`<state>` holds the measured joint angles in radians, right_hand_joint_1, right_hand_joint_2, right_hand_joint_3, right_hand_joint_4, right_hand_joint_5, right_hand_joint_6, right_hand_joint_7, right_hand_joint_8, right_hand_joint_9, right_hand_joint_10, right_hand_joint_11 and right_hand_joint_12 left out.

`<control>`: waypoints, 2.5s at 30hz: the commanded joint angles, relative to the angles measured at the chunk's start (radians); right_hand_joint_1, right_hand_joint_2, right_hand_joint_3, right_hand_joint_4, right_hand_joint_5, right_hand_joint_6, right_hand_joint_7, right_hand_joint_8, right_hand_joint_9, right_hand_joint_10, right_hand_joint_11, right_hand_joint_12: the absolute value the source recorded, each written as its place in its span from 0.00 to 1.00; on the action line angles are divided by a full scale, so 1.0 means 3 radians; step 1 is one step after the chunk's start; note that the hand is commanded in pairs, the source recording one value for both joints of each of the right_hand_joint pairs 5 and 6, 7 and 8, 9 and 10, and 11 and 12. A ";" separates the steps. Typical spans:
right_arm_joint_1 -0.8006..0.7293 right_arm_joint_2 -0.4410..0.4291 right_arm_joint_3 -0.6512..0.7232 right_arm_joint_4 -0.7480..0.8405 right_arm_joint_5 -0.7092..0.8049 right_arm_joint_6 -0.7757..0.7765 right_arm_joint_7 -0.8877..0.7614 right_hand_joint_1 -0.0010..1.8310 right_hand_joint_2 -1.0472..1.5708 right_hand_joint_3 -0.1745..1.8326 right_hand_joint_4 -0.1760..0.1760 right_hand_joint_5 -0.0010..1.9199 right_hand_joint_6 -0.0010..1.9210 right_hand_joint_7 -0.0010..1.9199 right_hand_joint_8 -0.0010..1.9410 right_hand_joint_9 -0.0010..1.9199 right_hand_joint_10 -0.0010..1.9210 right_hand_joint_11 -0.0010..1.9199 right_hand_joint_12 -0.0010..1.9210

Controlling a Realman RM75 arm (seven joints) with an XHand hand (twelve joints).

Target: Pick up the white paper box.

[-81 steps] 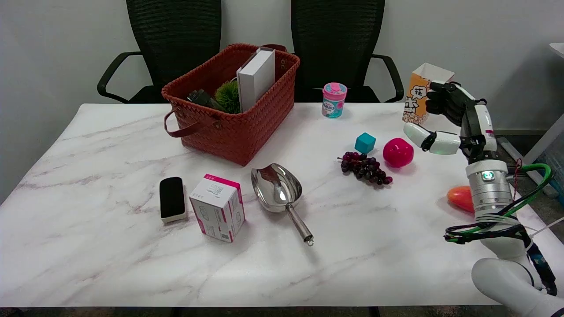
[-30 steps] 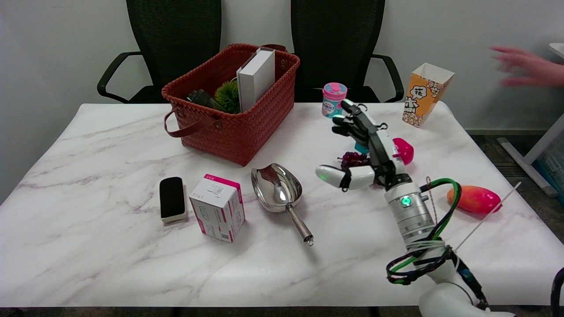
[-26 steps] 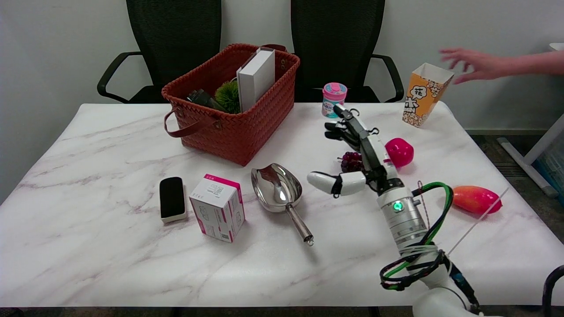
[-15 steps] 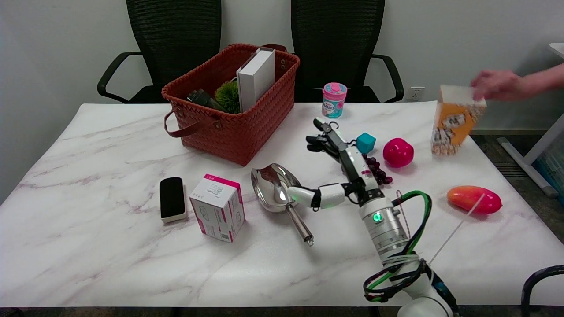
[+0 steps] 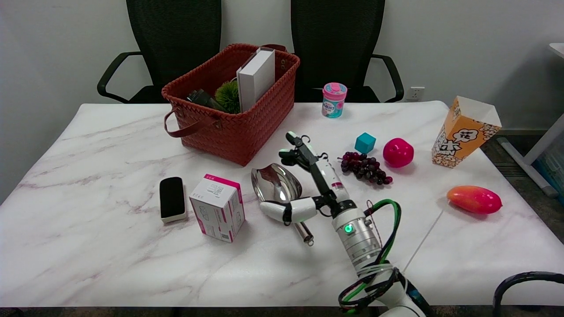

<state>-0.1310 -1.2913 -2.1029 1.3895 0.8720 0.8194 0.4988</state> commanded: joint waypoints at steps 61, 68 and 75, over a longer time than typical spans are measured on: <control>0.0477 -0.0655 -0.0516 -0.0686 -0.0239 -0.0099 -0.0484 0.58 0.48 0.45 0.50 0.08 0.08 0.24 0.24 0.24 0.24 0.04 0.04; 0.0477 -0.0655 -0.0516 -0.0732 -0.0239 -0.0097 -0.0466 0.57 0.48 0.45 0.50 0.08 0.08 0.24 0.24 0.24 0.24 0.04 0.04; 0.0494 -0.0656 -0.0512 -0.0820 -0.0218 -0.0113 -0.0441 0.59 0.48 0.41 0.50 0.09 0.09 0.24 0.24 0.24 0.24 0.07 0.07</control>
<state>-0.0112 -1.4835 -2.2557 1.2079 0.8019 0.7918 0.3386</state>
